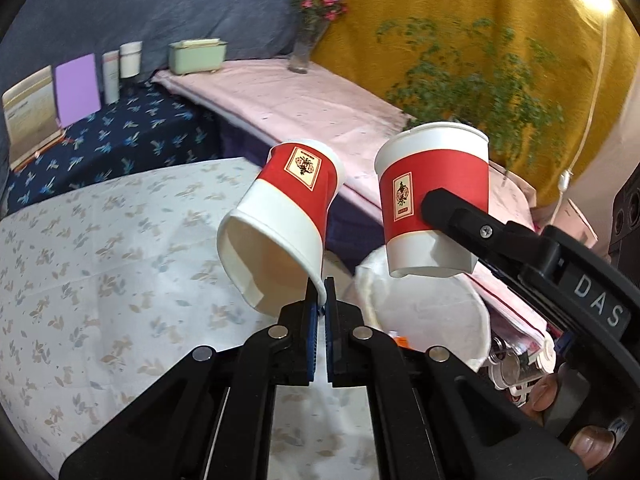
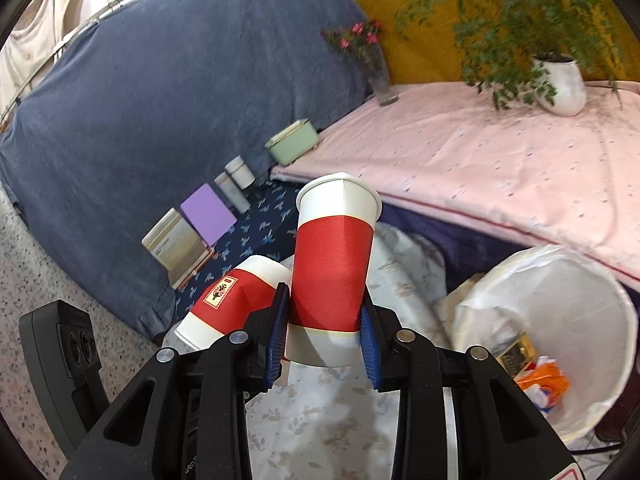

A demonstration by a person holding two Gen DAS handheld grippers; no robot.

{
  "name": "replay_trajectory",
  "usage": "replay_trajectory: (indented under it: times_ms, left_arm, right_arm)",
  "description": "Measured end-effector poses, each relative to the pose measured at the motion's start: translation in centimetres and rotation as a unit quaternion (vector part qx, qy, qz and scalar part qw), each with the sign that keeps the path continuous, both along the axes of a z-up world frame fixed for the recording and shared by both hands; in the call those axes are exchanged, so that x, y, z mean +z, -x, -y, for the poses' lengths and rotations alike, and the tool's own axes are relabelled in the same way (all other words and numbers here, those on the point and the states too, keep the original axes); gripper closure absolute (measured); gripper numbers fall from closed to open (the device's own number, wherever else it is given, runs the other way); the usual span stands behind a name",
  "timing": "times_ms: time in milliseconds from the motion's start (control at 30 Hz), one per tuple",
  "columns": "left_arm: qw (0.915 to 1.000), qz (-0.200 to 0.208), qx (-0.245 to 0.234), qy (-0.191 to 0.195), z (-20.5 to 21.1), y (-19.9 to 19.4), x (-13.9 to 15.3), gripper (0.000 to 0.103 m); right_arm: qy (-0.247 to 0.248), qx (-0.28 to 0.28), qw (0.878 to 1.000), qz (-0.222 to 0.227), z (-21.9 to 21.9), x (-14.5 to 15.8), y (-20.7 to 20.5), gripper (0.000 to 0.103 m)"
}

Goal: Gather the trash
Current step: 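Carry both paper cups with both grippers over the bin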

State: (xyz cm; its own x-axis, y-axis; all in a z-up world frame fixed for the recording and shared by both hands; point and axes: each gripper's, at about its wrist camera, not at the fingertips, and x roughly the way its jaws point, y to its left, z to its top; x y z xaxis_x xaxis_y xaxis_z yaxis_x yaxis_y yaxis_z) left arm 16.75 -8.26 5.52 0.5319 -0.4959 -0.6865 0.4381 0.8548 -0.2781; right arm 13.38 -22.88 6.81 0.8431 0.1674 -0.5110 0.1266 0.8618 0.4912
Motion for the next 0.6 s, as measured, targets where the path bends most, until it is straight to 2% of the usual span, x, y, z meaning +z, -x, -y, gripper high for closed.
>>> replay_trajectory:
  times_ms: [233, 600]
  left_arm:
    - [0.9985, 0.015, -0.052, -0.008, 5.9, 2.9, 1.2, 0.1]
    - [0.9932, 0.009, -0.114, -0.022, 12.6, 5.7, 0.6, 0.1]
  right_arm:
    - [-0.003, -0.05, 0.999, 0.019, 5.2, 1.4, 4.6, 0.071]
    - [-0.009, -0.113, 0.993, 0.019, 12.1, 0.7, 9.6, 0.071]
